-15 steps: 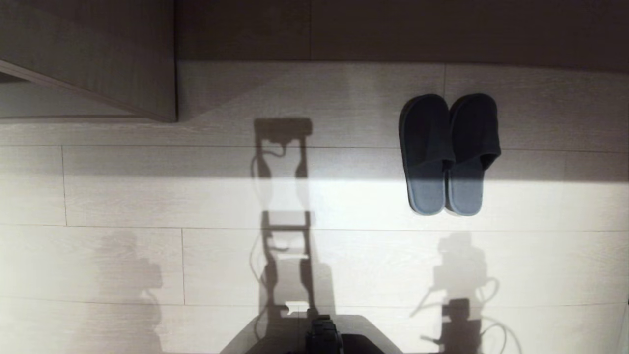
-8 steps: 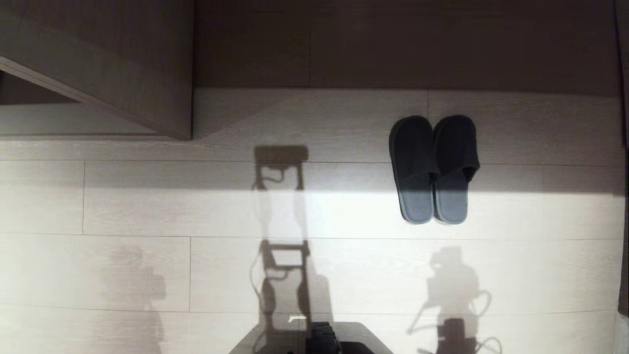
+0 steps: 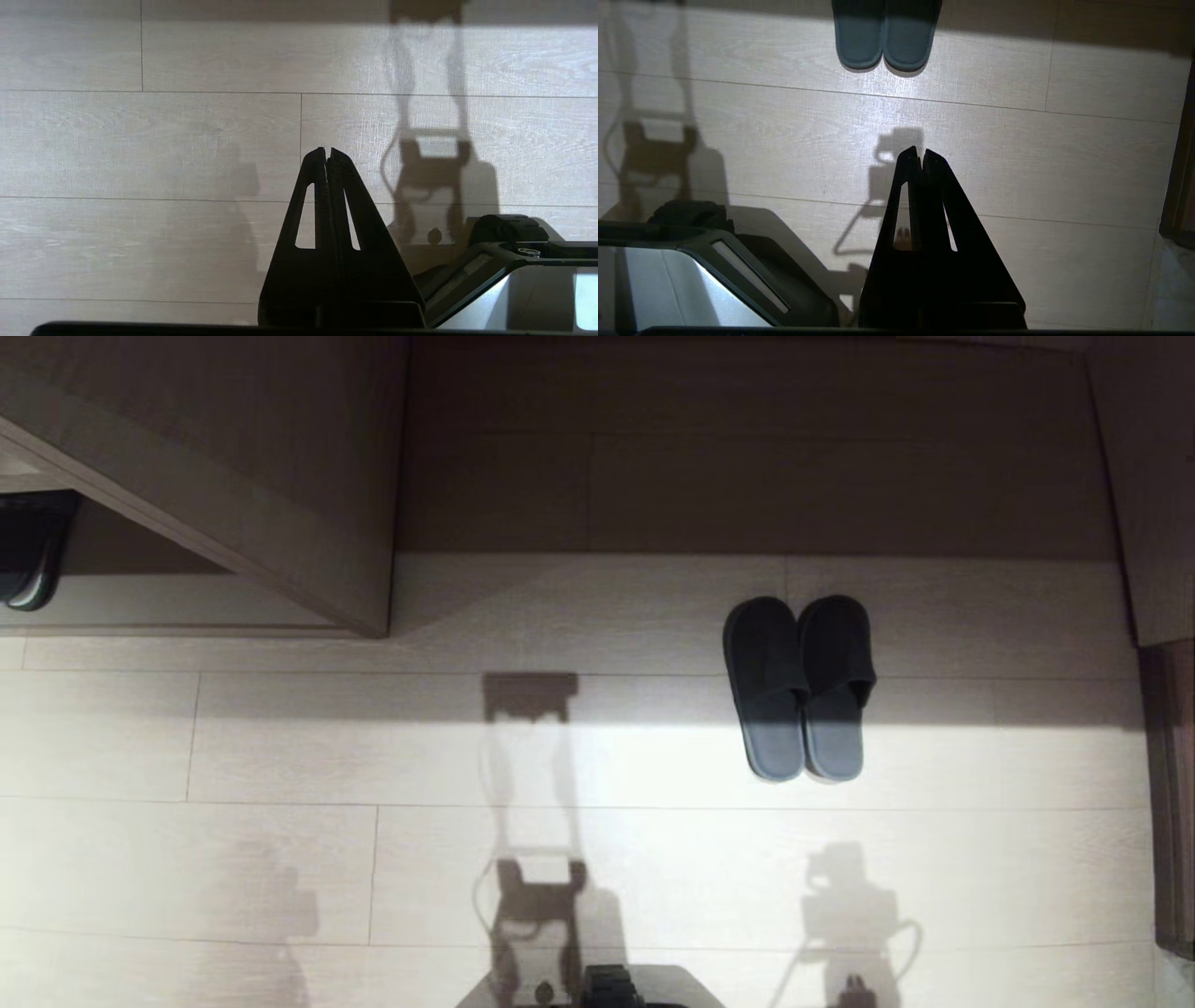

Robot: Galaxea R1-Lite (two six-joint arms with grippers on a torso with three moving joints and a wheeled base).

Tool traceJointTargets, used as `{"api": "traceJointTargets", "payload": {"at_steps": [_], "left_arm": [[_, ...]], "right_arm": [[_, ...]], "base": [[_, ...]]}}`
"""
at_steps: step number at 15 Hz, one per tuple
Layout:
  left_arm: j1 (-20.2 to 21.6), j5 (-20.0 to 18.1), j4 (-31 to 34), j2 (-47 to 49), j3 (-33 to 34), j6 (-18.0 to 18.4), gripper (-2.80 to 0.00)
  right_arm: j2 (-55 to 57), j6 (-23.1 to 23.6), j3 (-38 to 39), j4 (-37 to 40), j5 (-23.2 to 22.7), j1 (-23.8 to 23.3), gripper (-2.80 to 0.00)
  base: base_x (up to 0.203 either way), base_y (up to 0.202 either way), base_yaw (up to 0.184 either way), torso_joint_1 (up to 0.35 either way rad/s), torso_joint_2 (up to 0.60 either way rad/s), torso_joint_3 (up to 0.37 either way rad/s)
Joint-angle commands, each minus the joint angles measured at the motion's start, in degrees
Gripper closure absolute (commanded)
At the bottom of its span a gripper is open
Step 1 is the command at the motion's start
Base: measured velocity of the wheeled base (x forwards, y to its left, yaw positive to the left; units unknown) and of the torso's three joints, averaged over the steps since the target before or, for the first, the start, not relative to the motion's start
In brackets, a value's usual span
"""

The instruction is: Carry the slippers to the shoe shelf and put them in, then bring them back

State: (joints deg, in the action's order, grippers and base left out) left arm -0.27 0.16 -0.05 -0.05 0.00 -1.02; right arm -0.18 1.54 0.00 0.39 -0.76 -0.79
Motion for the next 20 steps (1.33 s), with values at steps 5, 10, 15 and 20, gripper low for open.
{"api": "traceJointTargets", "payload": {"at_steps": [5, 10, 15, 20], "left_arm": [[0.00, 0.02, -0.04, 0.05, 0.09, -0.19, 0.00], [0.00, 0.02, -0.04, 0.05, 0.09, -0.22, 0.00], [0.08, 0.02, -0.04, 0.05, 0.09, -0.22, 0.00], [0.00, 0.02, -0.04, 0.05, 0.09, -0.13, 0.00]], "right_arm": [[0.09, -0.15, 0.09, 0.03, 0.05, 0.00, 0.00], [0.09, -0.22, 0.09, 0.05, 0.05, 0.00, 0.00], [0.09, -0.22, 0.09, -0.02, 0.05, 0.00, 0.00], [0.09, -0.15, 0.09, 0.01, 0.05, 0.00, 0.00]], "base": [[0.000, 0.000, 0.000, 0.002, 0.00, 0.201], [0.000, 0.000, 0.000, 0.006, 0.00, 0.199], [0.000, 0.000, 0.000, 0.003, 0.00, 0.203], [0.000, 0.000, 0.000, 0.003, 0.00, 0.198]]}}
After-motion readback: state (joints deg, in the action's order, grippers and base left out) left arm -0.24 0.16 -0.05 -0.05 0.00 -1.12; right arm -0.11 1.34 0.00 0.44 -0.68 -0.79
